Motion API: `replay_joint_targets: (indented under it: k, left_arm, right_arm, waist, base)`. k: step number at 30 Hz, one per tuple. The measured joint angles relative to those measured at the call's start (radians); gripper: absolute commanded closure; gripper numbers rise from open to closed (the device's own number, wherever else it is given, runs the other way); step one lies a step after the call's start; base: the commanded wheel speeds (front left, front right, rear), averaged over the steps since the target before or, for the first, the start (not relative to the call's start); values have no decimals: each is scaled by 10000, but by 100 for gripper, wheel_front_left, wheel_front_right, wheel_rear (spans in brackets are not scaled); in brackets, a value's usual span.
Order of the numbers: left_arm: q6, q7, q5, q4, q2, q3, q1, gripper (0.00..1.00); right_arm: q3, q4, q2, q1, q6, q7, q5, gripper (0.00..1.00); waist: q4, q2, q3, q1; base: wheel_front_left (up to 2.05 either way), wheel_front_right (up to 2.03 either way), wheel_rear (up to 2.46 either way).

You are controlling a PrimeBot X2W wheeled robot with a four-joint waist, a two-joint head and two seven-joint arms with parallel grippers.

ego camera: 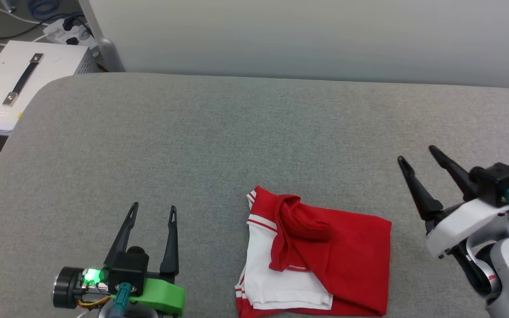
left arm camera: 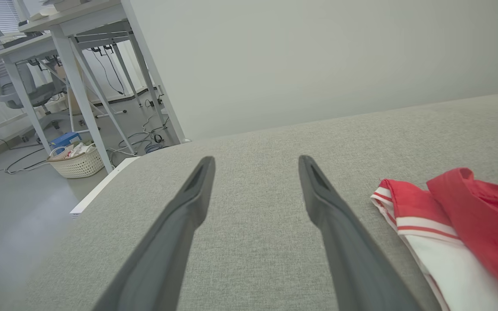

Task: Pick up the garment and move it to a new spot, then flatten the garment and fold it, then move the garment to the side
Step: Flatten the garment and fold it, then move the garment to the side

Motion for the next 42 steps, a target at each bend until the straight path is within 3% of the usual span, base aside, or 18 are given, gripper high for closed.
replay_joint_targets:
  k: [5, 9, 12, 19, 28, 42]
  left_arm:
    - [12, 0, -44, -75, 29, 84, 126, 0]
    - [10, 2, -79, -211, 27, 184, 147, 0]
    - [-6, 2, -142, -291, 23, 236, 178, 0]
    - [-144, 2, -219, -353, -8, 299, 340, 0]
    - [-318, 0, -226, -336, -79, 372, 502, 0]
    - [-464, 0, -222, -242, -142, 539, 533, 0]
  right_arm:
    - [-1850, -307, 1047, 997, 0, -1009, -1645, 0]
    - [-2696, -767, 1776, 1707, 0, -1494, -2698, 0]
    - [-3097, -1114, 2349, 2179, 0, -1641, -2997, 0]
    - [-3296, -1732, 3001, 3190, 0, -1756, -3298, 0]
    - [-3354, -2203, 3338, 4098, 0, -1783, -3657, 0]
    - [-3423, -2125, 3365, 4161, 0, -1810, -3666, 0]
  waist:
    - [-306, 0, -101, 0]
    - [-452, 0, -170, 0]
    - [-502, 0, -224, 0]
    - [-507, 0, -349, 0]
    - [-434, 0, -474, 0]
    - [-362, 0, -497, 0]
  base:
    - [0, 0, 0]
    - [0, 0, 0]
    - [0, 0, 0]
    - [0, 0, 0]
    - [0, 0, 0]
    - [0, 0, 0]
